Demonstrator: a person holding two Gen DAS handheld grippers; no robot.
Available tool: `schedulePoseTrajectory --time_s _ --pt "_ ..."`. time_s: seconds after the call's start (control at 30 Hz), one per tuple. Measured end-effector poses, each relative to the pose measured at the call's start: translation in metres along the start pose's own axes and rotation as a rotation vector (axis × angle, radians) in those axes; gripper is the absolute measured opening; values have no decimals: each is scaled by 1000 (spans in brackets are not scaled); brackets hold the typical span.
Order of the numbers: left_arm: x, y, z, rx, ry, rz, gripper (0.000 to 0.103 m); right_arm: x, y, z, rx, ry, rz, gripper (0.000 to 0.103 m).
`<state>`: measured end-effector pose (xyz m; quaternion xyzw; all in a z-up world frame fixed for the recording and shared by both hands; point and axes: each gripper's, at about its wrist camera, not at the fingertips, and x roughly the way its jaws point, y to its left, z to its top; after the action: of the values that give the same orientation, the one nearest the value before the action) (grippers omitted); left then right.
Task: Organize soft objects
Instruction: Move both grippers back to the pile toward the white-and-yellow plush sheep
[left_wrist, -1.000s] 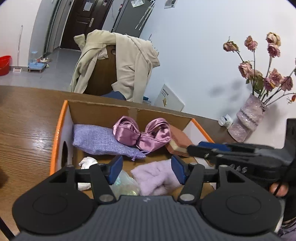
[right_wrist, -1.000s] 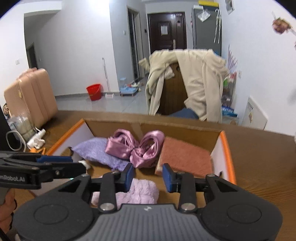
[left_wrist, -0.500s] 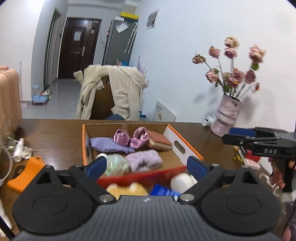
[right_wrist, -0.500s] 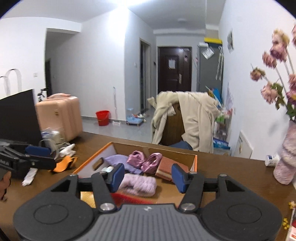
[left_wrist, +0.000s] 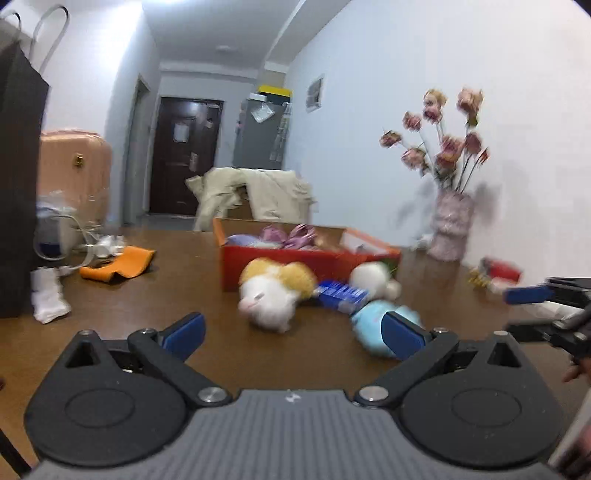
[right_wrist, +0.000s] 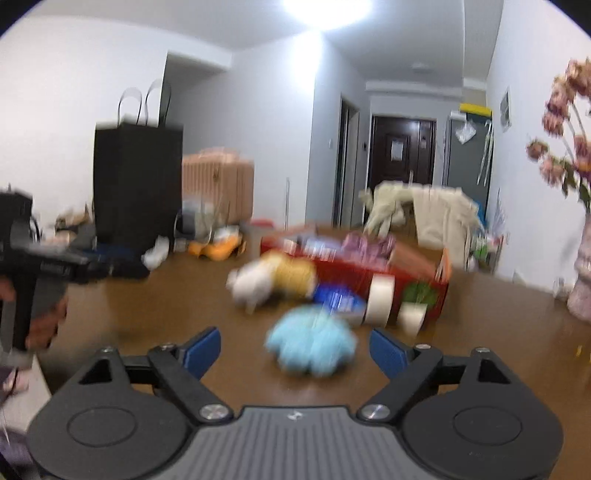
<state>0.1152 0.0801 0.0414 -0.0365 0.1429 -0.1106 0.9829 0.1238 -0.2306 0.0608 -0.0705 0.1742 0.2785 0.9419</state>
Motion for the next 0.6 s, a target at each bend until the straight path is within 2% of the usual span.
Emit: schedulePoseTrajectory --time_s 0.03,0.1,0.23,0.43,0.53,0.6 --pt "2 -1 -5 12 20 22 103 0 6 -9 15 17 -4 87" --pt "3 -1 -11 17 53 15 103 -1 12 -21 60 34 7 87" --pt "3 2 -14 8 64 11 103 -1 15 -30 56 66 -7 88" --pt "13 -2 -6 6 92 -6 103 9 4 -22 88 83 -17 88" --pt "31 -9 9 37 86 -48 103 23 -9 -10 78 90 -43 88" --pt "51 -12 20 60 105 -33 103 34 -21 -3 93 104 -45 87"
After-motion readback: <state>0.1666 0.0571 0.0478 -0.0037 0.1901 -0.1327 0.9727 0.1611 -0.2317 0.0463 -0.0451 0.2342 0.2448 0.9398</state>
